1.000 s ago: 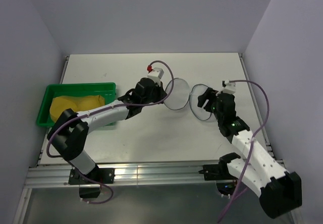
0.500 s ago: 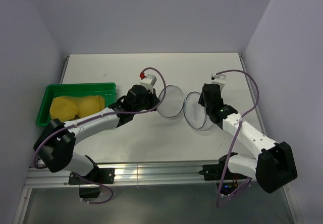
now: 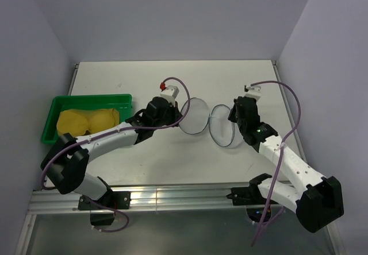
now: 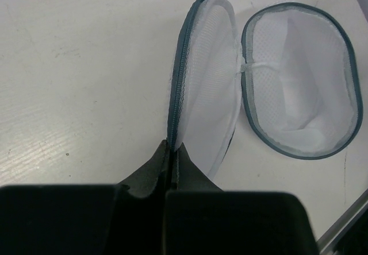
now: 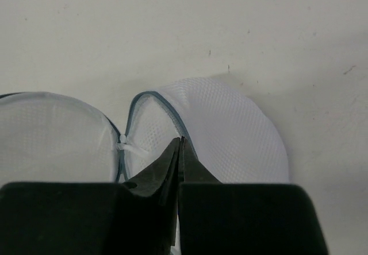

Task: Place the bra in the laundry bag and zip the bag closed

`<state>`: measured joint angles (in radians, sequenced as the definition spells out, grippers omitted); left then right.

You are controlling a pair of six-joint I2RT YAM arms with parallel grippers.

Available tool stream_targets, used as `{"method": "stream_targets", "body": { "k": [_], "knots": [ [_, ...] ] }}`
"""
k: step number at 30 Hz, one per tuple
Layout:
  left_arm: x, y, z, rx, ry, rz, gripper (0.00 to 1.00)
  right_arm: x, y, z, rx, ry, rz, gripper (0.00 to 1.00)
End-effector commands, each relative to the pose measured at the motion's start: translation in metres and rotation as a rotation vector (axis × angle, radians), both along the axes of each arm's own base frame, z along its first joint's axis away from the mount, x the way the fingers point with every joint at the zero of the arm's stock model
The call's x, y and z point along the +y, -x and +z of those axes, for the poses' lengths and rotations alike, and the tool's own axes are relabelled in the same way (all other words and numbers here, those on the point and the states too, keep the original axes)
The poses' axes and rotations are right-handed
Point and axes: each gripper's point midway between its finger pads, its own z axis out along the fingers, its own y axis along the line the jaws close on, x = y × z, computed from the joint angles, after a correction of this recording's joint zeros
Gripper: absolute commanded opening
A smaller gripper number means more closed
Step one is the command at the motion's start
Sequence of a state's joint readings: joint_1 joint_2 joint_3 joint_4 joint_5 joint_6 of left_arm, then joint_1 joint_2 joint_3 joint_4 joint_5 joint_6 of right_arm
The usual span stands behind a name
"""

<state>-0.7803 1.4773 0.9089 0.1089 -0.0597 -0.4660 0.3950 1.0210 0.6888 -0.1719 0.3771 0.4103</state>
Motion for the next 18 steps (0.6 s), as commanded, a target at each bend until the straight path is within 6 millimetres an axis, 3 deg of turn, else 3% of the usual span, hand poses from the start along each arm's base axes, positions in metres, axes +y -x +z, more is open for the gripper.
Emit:
{"method": "stream_targets", "body": {
  "k": [1, 3, 6, 7, 8, 10, 13, 16, 18],
  "knots": [
    [-0.002, -0.010, 0.005, -0.009, 0.027, 0.056, 0.00, 0.001, -0.003, 0.006, -0.019, 0.000, -0.005, 0.00],
    [0.002, -0.008, -0.002, 0.015, 0.035, 0.087, 0.00, 0.005, -0.010, -0.006, 0.024, 0.017, 0.000, 0.00],
    [0.012, -0.002, -0.019, 0.054, 0.029, 0.123, 0.21, 0.014, -0.019, -0.004, 0.018, 0.008, 0.019, 0.01],
    [0.016, 0.002, -0.027, 0.071, 0.017, 0.130, 0.32, 0.016, -0.021, -0.001, 0.010, 0.004, 0.022, 0.05],
    [0.018, 0.003, -0.028, 0.074, 0.016, 0.140, 0.52, 0.020, -0.021, 0.003, -0.002, 0.000, 0.036, 0.11],
    [0.026, 0.005, -0.021, 0.058, 0.027, 0.166, 0.77, 0.030, -0.020, 0.020, -0.056, -0.021, 0.069, 0.17],
    [0.037, 0.004, 0.009, 0.007, 0.050, 0.206, 0.86, 0.045, -0.013, 0.039, -0.115, -0.042, 0.125, 0.39],
    [0.049, 0.005, 0.046, -0.046, 0.084, 0.241, 0.87, 0.057, 0.000, 0.048, -0.150, -0.057, 0.176, 0.53],
    [0.065, 0.004, 0.069, -0.085, 0.103, 0.305, 0.86, 0.060, 0.010, 0.049, -0.169, -0.069, 0.198, 0.54]
  ]
}}
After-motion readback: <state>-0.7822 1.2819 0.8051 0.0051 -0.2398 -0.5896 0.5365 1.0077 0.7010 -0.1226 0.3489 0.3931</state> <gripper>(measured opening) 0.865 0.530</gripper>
